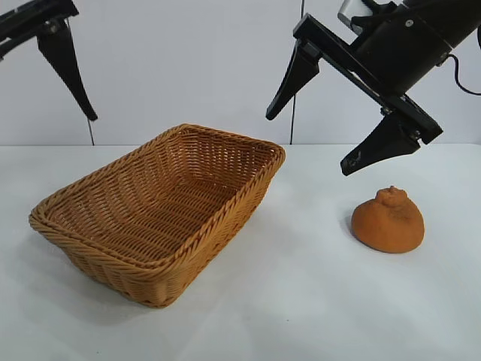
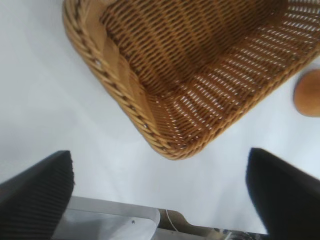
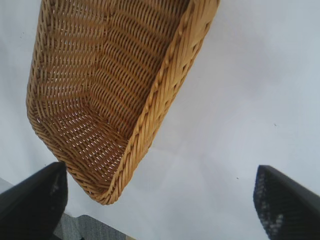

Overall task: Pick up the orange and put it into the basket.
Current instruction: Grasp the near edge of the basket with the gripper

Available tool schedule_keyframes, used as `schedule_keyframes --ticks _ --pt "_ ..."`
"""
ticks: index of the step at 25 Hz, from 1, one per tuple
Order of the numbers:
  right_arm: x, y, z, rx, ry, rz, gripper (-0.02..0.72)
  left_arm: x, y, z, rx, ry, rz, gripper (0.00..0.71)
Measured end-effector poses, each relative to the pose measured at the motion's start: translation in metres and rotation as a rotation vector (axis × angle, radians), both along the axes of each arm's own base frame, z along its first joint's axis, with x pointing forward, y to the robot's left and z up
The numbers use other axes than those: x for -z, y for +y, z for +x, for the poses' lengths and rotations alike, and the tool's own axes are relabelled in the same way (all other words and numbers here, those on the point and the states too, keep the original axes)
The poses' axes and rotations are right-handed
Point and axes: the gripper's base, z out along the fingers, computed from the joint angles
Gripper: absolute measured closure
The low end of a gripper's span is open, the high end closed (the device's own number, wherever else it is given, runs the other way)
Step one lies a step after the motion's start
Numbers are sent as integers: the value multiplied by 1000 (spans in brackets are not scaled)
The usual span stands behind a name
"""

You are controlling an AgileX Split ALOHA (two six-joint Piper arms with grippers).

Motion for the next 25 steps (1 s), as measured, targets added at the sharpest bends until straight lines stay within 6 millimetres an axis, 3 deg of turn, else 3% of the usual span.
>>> schedule_keyframes --ticks 6,14,25 --pt "0 0 0 0 2 0 10 21 -20 -14 -117 2 59 47" --pt "0 0 0 -1 3 0 10 38 -32 -4 -256 -2 48 47" --pt "0 0 -1 -2 5 0 10 104 -38 17 -331 106 156 47"
